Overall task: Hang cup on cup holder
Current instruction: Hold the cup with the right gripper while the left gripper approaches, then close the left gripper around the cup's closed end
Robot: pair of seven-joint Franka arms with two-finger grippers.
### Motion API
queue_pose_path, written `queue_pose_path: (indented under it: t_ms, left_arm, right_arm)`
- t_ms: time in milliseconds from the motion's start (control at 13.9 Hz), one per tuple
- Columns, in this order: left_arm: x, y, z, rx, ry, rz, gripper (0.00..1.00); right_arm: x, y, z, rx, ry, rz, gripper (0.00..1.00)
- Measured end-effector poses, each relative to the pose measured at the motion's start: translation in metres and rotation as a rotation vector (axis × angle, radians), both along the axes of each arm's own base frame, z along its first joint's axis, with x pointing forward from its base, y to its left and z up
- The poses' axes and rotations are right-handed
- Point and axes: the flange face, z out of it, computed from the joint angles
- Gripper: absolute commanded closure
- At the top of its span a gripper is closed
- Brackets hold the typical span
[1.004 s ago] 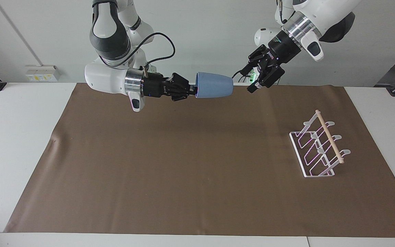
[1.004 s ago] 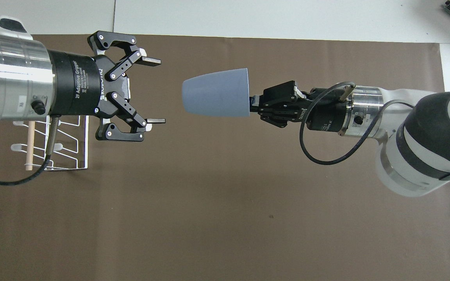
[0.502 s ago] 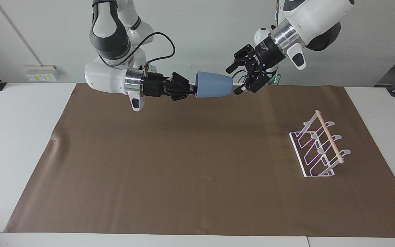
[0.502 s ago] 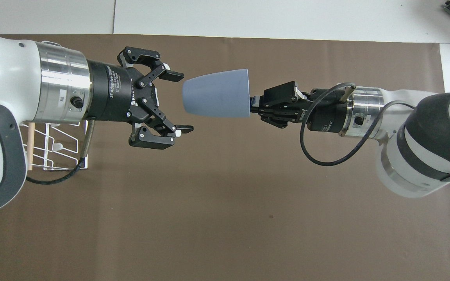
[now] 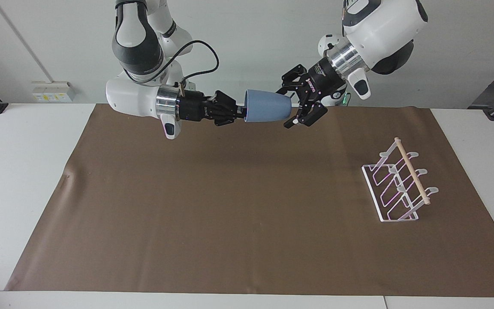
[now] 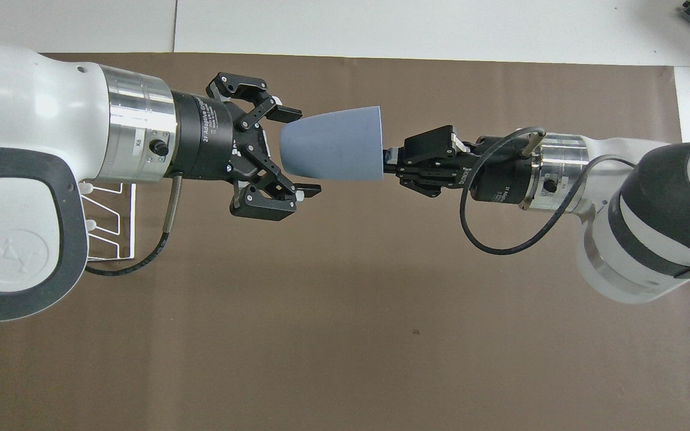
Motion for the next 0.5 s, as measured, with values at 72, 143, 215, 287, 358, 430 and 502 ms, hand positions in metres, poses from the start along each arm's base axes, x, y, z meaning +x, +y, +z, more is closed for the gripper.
queue_pose_path:
  t_ms: [72, 143, 215, 287, 358, 430, 502]
  left_arm:
    - [-0.001, -0.003, 0.0, -0.001, 0.001, -0.003, 0.0]
    - [-0.003, -0.005, 0.001, -0.003, 0.001, -0.007, 0.0]
    - [-0.003, -0.006, 0.003, -0.005, -0.001, -0.009, 0.0]
    - [-0.004, -0.008, 0.004, -0.007, -0.002, -0.012, 0.0]
    - [-0.006, -0.011, 0.005, -0.008, -0.004, -0.017, 0.0]
    - [-0.007, -0.013, 0.005, -0.008, -0.004, -0.021, 0.0]
    - [-0.007, -0.014, 0.005, -0.009, -0.004, -0.021, 0.0]
  right_arm:
    - [0.0, 0.0, 0.0, 0.0, 0.0, 0.0, 1.0]
    - [0.0, 0.0, 0.0, 0.0, 0.0, 0.0, 1.0]
    - [0.0, 0.0, 0.0, 0.0, 0.0, 0.0, 1.0]
    - [0.0, 0.0, 0.0, 0.0, 0.001, 0.0, 1.0]
    - [0.0, 0.0, 0.0, 0.0, 0.001, 0.0, 1.0]
    - [0.0, 0.0, 0.0, 0.0, 0.001, 0.0, 1.0]
    - [-0.001, 0.0, 0.0, 0.0, 0.001, 0.0, 1.0]
